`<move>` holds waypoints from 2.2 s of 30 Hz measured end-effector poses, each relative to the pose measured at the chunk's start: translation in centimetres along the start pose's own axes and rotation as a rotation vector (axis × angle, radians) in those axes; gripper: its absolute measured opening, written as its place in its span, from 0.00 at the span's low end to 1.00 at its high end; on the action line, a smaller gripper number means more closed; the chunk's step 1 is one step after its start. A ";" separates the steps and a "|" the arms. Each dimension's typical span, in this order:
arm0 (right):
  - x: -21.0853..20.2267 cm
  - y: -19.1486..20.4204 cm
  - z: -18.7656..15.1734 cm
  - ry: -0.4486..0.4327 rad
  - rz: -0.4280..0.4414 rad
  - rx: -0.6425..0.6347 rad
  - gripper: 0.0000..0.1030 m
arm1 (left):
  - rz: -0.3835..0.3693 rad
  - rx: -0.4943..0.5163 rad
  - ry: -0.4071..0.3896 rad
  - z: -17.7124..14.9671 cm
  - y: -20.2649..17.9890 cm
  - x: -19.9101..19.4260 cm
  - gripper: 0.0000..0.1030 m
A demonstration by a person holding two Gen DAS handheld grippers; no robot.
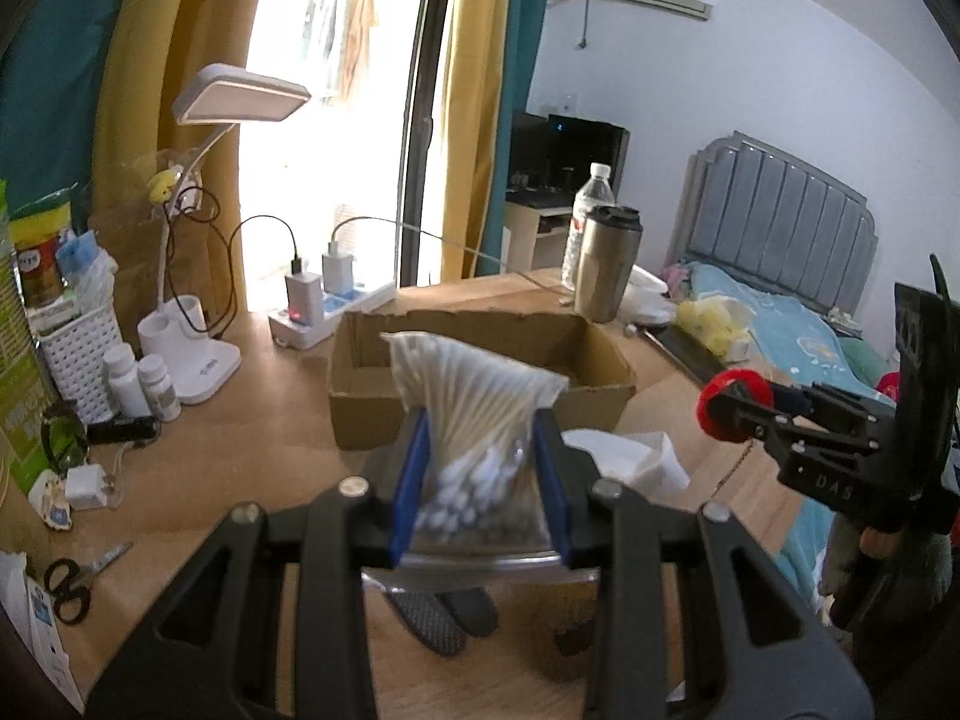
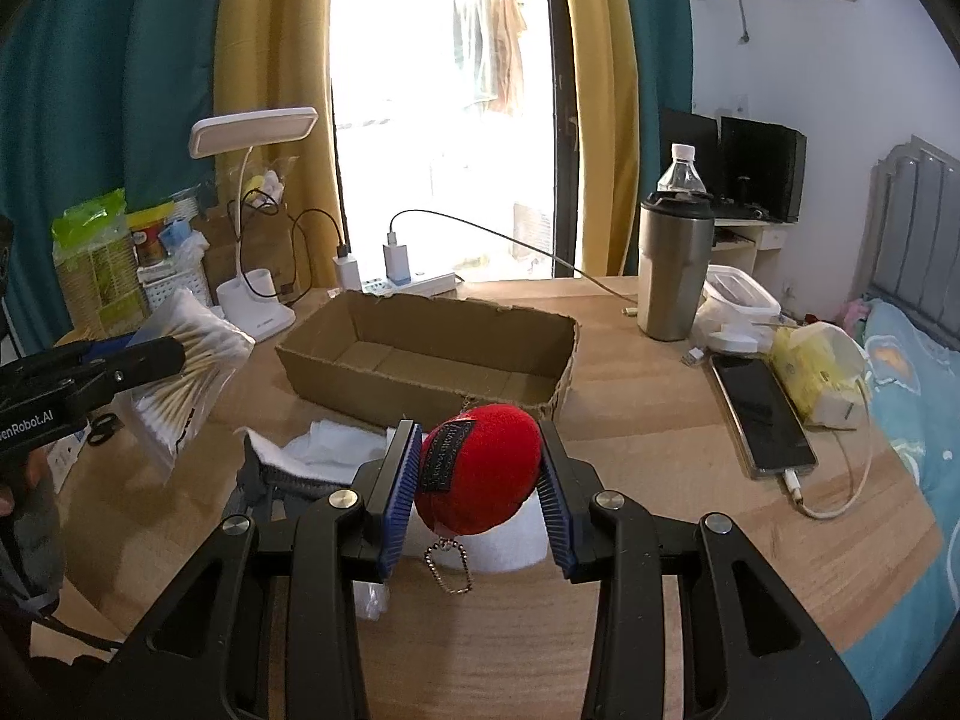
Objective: Organize soft objects
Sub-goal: 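Lift and carry the swab bag and red pouch over the cardboard box with both grippers, then lower both held items into the box and open both grippers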
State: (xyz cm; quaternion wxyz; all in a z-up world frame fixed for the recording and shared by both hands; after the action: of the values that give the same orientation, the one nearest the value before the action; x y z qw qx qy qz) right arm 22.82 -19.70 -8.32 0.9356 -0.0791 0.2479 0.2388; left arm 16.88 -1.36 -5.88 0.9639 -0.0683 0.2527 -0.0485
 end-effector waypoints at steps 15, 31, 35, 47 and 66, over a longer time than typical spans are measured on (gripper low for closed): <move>3.3 -0.8 3.3 0.008 0.023 -0.005 0.39 | 0.010 -0.003 0.011 3.3 1.1 2.9 0.35; 6.9 -2.2 5.4 0.029 0.054 -0.001 0.39 | 0.005 0.000 0.039 5.4 1.0 6.9 0.35; 7.8 -2.5 5.5 0.036 0.063 0.004 0.39 | 0.000 0.001 0.049 5.8 0.7 8.3 0.35; 10.6 -3.2 4.9 0.078 0.103 0.032 0.39 | -0.015 0.000 0.078 6.3 0.1 11.8 0.35; 12.4 -3.3 3.8 0.111 0.186 0.007 0.39 | -0.068 -0.001 0.173 5.3 -3.4 17.7 0.38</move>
State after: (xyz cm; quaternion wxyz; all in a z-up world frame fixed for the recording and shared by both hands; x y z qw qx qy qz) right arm 35.47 -16.49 -11.20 0.8944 -0.0653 0.3064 0.3191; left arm 34.65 -6.43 -9.31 0.9362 -0.0728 0.3327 -0.0869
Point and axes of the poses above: each gripper's, at about its wrist camera, not at the fingertips, and x roughly the way its jaws point, y to its left, z to its top, the point moved 9 cm from there along x, roughly the way its jaws point, and after that the axes turned 2 degrees about -z, right-handed, at the moved point
